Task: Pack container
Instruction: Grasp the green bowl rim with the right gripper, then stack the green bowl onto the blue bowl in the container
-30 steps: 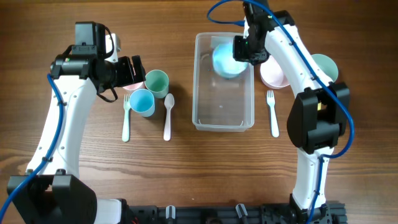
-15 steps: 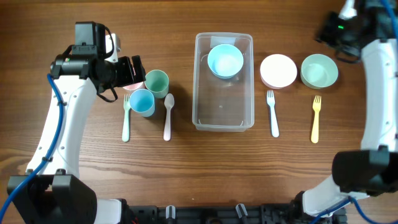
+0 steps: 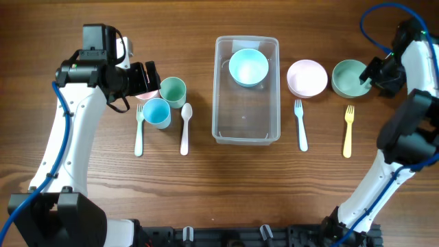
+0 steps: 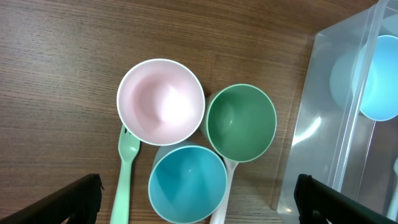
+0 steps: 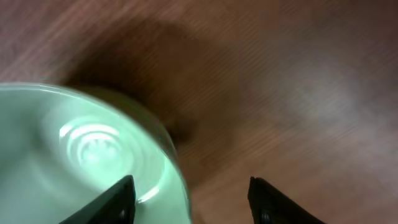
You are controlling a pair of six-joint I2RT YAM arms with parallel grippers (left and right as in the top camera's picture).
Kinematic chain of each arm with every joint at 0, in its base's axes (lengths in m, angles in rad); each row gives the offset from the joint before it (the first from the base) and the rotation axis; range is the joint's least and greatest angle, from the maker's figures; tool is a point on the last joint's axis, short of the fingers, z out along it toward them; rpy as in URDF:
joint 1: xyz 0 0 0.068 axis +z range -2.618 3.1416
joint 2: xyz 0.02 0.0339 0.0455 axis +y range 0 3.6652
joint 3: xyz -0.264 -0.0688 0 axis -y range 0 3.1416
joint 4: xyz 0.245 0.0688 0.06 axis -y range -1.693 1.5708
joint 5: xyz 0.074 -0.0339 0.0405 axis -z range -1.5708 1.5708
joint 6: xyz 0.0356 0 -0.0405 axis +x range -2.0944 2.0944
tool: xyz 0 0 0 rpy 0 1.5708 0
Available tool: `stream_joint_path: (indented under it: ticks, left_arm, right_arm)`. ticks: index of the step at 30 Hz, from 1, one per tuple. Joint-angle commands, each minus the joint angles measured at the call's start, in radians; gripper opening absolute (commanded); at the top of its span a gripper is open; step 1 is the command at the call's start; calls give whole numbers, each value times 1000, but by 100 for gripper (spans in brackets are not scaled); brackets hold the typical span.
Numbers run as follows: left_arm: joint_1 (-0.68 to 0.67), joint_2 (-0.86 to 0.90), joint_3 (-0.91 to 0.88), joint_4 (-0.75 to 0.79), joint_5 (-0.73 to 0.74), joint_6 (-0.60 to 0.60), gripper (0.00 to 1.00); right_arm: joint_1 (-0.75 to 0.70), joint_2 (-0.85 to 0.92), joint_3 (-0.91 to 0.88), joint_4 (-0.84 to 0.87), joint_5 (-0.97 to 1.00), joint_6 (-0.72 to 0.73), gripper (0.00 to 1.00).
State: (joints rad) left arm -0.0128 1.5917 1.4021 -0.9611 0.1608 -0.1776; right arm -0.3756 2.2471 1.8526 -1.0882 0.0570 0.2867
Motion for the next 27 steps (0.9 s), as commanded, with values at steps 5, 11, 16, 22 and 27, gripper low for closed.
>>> stream_joint_path:
  ticks: [5,11,16,22,27]
  left_arm:
    - [6,6,18,2,-6,16,100]
    - [6,6,18,2,-6,16,100]
    - [6,6,18,2,-6,16,100]
    - [6,6,18,2,-6,16,100]
    - [6,6,18,2,-6,16,100]
  right_arm:
    - [4,86,-10,40,-9,5,38]
    - [4,11,-7,27,-12,5,4]
    - [26,-302,-7,-13,-95,53,4]
    - [386,-563,-7,-58,-184,-18,4]
    - [668,-396,-8,10,-61,4,4]
